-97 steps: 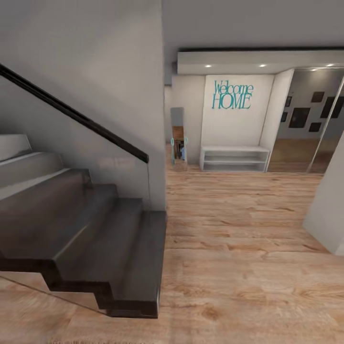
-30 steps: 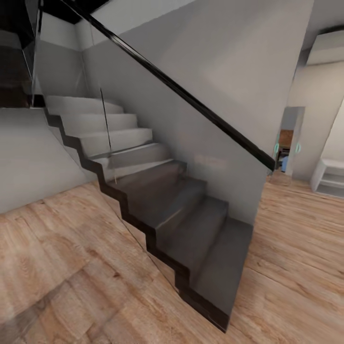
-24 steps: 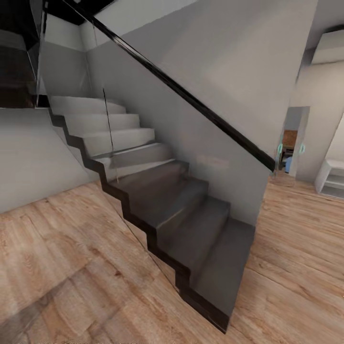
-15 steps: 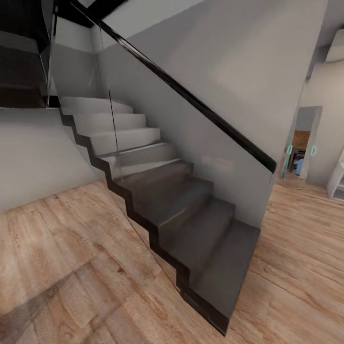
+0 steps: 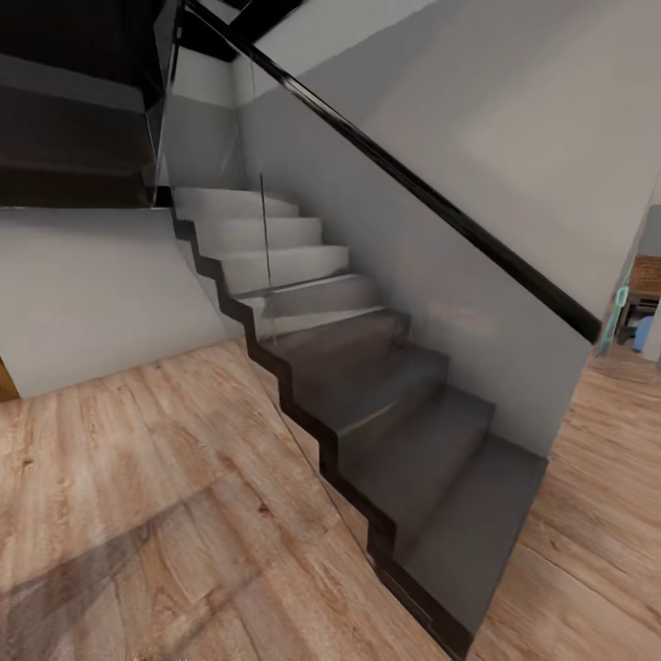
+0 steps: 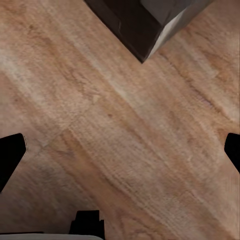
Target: Pick up the poster from the kitchen countertop and hang it on one of the wall nails in the kitchen.
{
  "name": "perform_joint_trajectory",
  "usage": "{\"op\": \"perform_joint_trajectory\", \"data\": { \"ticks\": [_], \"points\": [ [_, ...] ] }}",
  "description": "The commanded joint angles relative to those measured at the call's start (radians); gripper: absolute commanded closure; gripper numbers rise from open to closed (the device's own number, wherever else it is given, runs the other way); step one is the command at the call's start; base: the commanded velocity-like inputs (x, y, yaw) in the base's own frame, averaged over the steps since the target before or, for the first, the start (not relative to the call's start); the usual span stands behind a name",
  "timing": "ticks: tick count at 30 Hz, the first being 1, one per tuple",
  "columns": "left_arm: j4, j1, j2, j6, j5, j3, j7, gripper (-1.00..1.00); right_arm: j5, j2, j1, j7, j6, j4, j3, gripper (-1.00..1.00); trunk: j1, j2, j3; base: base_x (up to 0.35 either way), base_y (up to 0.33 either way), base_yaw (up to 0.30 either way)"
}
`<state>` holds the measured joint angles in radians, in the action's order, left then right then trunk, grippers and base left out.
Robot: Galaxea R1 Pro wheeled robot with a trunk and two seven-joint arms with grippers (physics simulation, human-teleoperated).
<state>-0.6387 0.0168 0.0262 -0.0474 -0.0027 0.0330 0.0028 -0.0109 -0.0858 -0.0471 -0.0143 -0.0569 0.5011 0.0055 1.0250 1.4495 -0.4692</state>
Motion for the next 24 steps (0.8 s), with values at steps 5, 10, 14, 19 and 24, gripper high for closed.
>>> {"op": "perform_joint_trajectory", "data": {
  "ticks": [5,10,14,19,24],
  "points": [
    [-0.001,0.0,0.0,-0.002,0.0,0.001,0.0,-1.0,-0.001,0.0,0.0,-0.001,-0.003,-0.001,0.001,-1.0,0.0,0.0,-0.001,0.0,0.0,0.285],
    [-0.001,0.0,0.0,-0.002,0.0,0.001,0.0,-1.0,-0.001,0.0,0.0,-0.002,-0.003,-0.001,0.001,-1.0,0.0,0.0,-0.001,0.0,0.0,0.285],
    [-0.001,0.0,0.0,-0.002,0.0,0.001,0.0,-1.0,-0.001,0.0,0.0,-0.002,-0.003,-0.001,0.001,-1.0,0.0,0.0,-0.001,0.0,0.0,0.285],
    [-0.001,0.0,0.0,-0.002,0.0,0.001,0.0,-1.0,-0.001,0.0,0.0,-0.002,-0.003,-0.001,0.001,-1.0,0.0,0.0,-0.001,0.0,0.0,0.285],
    [-0.001,0.0,0.0,-0.002,0.0,0.001,0.0,-1.0,-0.001,0.0,0.0,-0.001,-0.003,-0.001,0.001,-1.0,0.0,0.0,-0.001,0.0,0.0,0.277]
  ]
}}
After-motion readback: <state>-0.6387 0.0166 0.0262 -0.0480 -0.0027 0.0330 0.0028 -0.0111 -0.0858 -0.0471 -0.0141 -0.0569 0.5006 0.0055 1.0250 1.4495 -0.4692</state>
